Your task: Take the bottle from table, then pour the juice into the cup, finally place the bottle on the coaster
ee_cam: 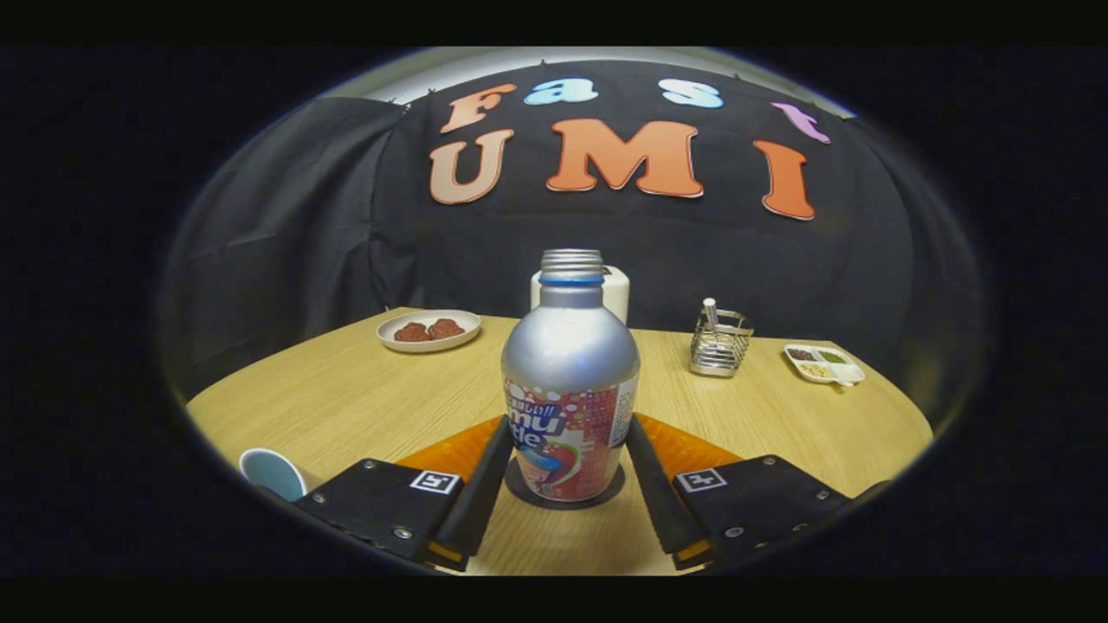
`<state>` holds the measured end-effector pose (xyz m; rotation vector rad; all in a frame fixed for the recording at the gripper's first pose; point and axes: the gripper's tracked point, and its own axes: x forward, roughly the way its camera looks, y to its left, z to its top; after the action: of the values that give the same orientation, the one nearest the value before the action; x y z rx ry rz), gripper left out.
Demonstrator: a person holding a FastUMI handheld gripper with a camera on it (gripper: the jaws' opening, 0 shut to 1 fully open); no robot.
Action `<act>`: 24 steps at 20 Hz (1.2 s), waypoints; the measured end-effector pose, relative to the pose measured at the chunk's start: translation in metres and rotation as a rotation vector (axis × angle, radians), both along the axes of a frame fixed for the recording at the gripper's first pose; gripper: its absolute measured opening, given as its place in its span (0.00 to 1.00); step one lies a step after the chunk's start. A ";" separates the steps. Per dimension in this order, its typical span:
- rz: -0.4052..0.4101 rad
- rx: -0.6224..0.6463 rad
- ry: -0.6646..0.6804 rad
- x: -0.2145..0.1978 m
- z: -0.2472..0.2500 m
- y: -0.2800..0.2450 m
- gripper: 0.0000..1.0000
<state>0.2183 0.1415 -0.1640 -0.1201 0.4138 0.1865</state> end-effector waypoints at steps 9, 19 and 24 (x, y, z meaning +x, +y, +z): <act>-0.010 -0.010 0.001 -0.002 -0.007 -0.002 0.78; -0.024 -0.031 0.014 -0.014 -0.004 -0.013 0.96; -0.023 -0.026 -0.014 -0.036 0.022 -0.024 0.98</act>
<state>0.1825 0.1171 -0.1424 -0.1424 0.4040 0.1575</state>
